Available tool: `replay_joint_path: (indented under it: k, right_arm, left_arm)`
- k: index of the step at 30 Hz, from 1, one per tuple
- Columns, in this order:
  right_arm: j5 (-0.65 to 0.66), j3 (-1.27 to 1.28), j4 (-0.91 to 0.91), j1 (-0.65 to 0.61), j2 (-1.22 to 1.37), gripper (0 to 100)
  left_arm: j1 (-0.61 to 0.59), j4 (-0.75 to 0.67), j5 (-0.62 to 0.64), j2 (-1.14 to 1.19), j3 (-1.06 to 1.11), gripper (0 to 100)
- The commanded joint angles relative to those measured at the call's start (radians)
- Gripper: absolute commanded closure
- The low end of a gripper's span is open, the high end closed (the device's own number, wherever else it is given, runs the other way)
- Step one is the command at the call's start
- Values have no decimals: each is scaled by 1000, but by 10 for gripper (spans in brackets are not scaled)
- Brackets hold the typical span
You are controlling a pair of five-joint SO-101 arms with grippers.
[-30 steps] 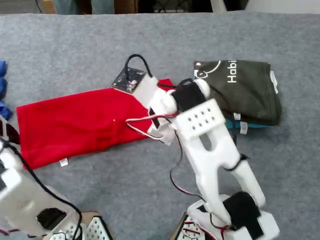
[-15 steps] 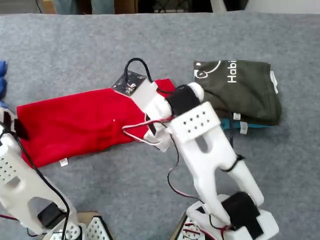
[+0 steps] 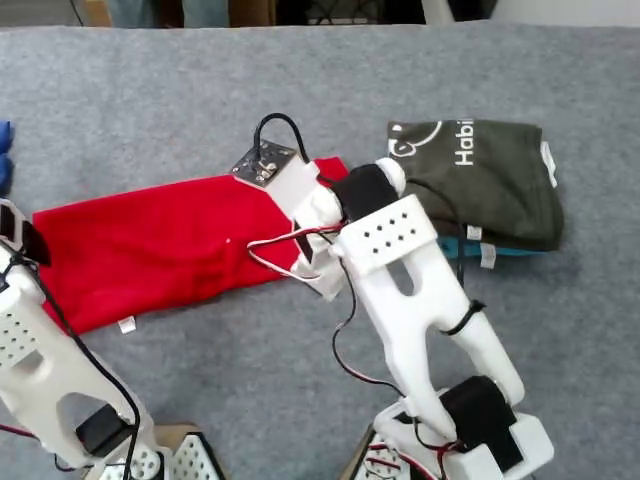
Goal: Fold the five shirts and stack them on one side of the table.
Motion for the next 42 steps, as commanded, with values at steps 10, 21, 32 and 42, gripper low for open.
replay_joint_path:
  k: [10,21,32,42]
  right_arm:
    - [31,-10,2,14,-1,981]
    - [31,-25,2,14,-1,981]
    - [31,-231,0,18,1,981]
    - [32,-326,-252,144,5,979]
  left_arm:
    - [35,-273,61,-12,283,798]
    - [53,-170,91,104,165,973]
    - [4,20,83,155,-191,971]
    - [28,77,55,149,-280,971]
